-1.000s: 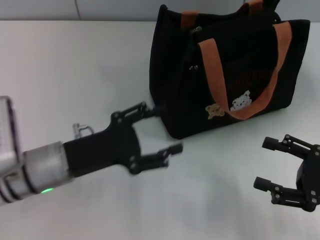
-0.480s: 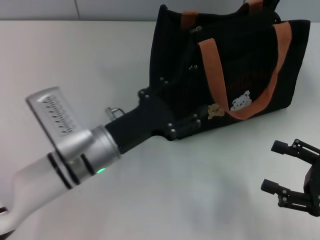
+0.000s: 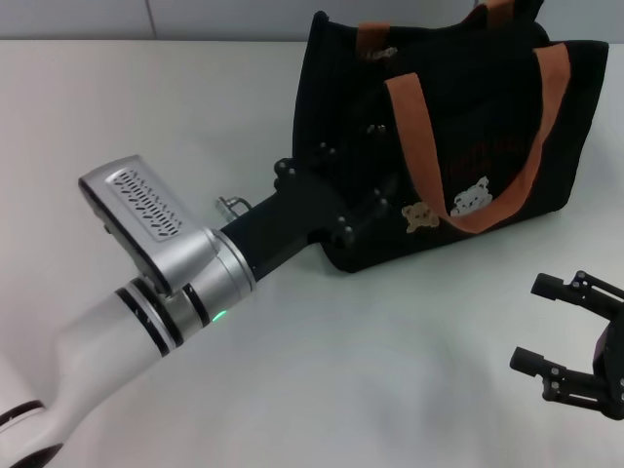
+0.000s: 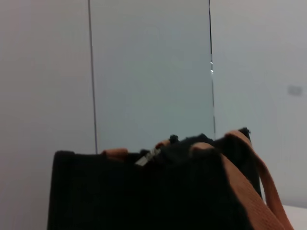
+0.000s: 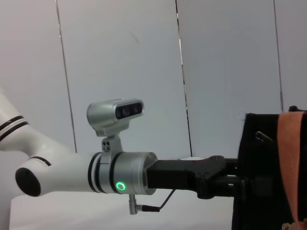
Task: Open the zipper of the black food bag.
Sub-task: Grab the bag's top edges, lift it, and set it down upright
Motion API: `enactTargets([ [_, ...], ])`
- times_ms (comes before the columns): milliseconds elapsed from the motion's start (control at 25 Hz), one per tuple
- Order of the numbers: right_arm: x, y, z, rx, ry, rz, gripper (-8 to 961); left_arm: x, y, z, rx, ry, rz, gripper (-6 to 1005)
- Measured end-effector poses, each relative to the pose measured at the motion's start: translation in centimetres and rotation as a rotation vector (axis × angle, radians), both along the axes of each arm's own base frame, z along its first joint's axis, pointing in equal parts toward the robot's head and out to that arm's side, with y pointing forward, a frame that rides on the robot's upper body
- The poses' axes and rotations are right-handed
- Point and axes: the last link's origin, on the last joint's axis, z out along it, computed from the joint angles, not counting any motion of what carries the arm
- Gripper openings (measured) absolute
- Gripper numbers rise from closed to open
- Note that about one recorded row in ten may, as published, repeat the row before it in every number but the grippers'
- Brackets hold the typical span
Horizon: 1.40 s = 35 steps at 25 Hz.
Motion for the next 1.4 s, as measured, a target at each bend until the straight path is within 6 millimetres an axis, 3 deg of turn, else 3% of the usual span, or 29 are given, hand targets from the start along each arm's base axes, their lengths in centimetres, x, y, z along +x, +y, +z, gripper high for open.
enactTargets([
  [200, 0.1, 0.0, 0.1, 0.009, 0.002, -0.005, 831, -0.1, -0.1, 0.2, 0.014, -0.011, 0.006, 648],
  [440, 0.0, 0.1, 0.1, 0.012, 0.005, 0.000, 831, -0.1, -0.2, 0.2, 0.017, -0.006, 0.000, 432],
  [520, -0.1, 0.1, 0.1, 0.018, 0.010, 0.004, 831, -0.1, -0.2, 0.2, 0.022, 0.002, -0.007, 203],
  [720, -0.5, 0.1, 0.4, 0.123, 0.084, 0.000, 831, -0.1, -0.3, 0.2, 0.045, 0.032, -0.037, 134],
  [880, -0.5, 0.6, 1.7, 0.309, 0.199, -0.063, 830, 0.3, -0.9, 0.8, 0.124, 0.049, -0.132, 109],
  [1080, -0.5, 1.2, 2.8, 0.469, 0.298, -0.118, 830, 0.7, -1.2, 2.7, 0.220, 0.033, -0.274, 101],
  [1200, -0.6, 1.9, 3.6, 0.582, 0.403, -0.183, 830, 0.6, -0.8, 4.9, 0.293, 0.023, -0.400, 101],
  [1400, -0.7, 4.0, 4.5, 0.731, 0.518, -0.272, 830, 0.5, -0.3, 5.9, 0.319, 0.031, -0.446, 101],
])
